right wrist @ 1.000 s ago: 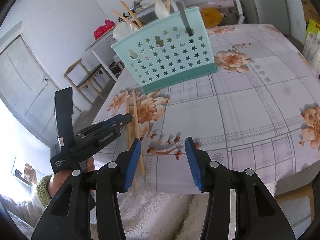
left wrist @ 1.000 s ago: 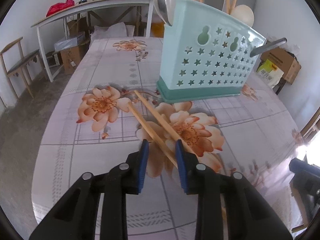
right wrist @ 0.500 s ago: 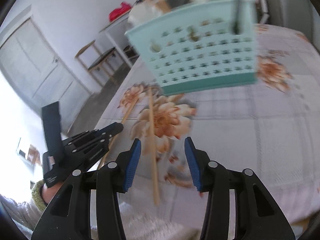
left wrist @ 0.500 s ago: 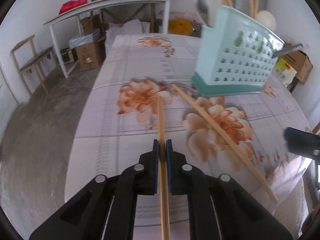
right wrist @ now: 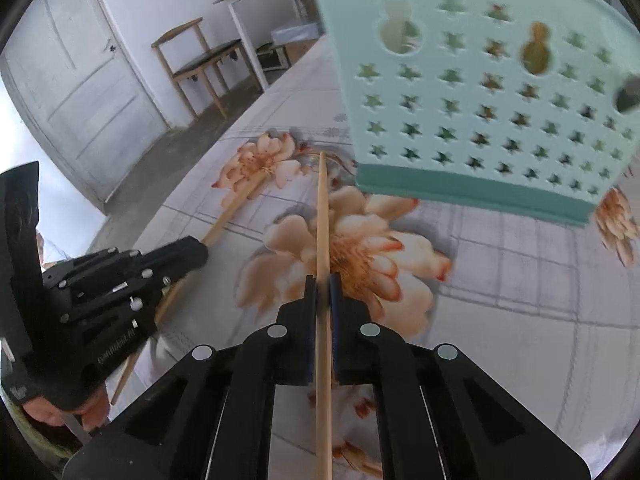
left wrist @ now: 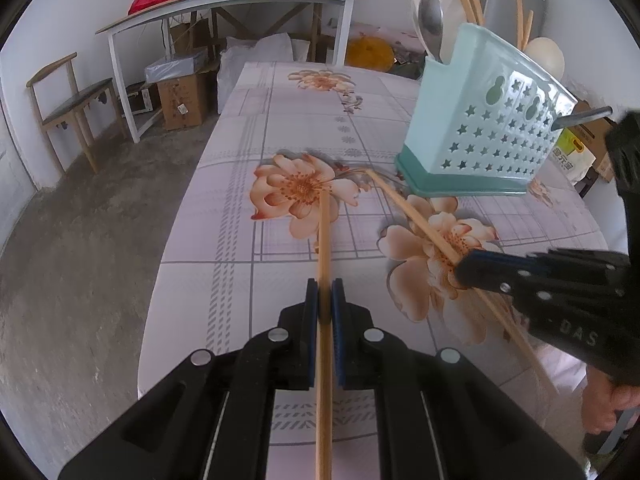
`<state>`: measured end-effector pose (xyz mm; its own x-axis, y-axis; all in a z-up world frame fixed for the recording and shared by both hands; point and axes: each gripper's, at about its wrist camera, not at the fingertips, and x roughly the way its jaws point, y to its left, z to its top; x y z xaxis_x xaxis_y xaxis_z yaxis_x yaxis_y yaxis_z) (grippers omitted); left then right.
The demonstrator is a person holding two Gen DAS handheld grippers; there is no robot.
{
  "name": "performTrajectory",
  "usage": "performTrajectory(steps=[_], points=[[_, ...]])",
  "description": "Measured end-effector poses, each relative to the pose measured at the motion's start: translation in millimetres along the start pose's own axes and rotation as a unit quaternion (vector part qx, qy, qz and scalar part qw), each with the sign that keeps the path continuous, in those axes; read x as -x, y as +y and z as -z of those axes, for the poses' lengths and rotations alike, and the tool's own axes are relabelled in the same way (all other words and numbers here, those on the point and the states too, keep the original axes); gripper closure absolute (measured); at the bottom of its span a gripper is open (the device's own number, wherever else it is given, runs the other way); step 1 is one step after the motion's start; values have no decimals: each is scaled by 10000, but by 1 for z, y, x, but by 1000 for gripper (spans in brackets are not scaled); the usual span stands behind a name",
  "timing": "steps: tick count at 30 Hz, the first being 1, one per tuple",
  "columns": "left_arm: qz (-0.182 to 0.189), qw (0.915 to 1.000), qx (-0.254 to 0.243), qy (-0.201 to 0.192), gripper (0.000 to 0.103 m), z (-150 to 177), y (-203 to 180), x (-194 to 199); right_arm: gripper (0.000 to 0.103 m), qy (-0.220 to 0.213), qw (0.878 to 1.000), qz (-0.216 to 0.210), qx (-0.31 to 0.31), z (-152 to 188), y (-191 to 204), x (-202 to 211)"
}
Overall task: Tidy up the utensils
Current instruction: 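Lift the chopstick toward the holder with the left gripper while the right lifts its chopstick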
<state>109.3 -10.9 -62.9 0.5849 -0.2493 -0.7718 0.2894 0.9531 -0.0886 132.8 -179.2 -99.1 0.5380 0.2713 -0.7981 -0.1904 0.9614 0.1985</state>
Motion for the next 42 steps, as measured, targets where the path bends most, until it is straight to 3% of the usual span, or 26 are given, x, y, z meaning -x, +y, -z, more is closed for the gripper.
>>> performTrajectory(steps=[14, 21, 34, 36, 42], points=[[666, 9966, -80, 476, 97, 1, -30, 3, 98, 72, 9923, 142, -1231, 85, -65, 80], [606, 9956, -250, 665, 89, -16, -39, -10, 94, 17, 9925, 109, -1214, 74, -68, 78], [182, 9976, -530, 415, 89, -33, -50, -28, 97, -136, 9941, 380, -1003, 49, -65, 54], [146, 9977, -528, 411, 96, -35, -50, -29, 98, -172, 9939, 379, -1020, 49, -66, 54], [294, 9981, -328, 432, 97, -38, -45, -26, 98, -350, 9915, 225, -1234, 50, -73, 65]])
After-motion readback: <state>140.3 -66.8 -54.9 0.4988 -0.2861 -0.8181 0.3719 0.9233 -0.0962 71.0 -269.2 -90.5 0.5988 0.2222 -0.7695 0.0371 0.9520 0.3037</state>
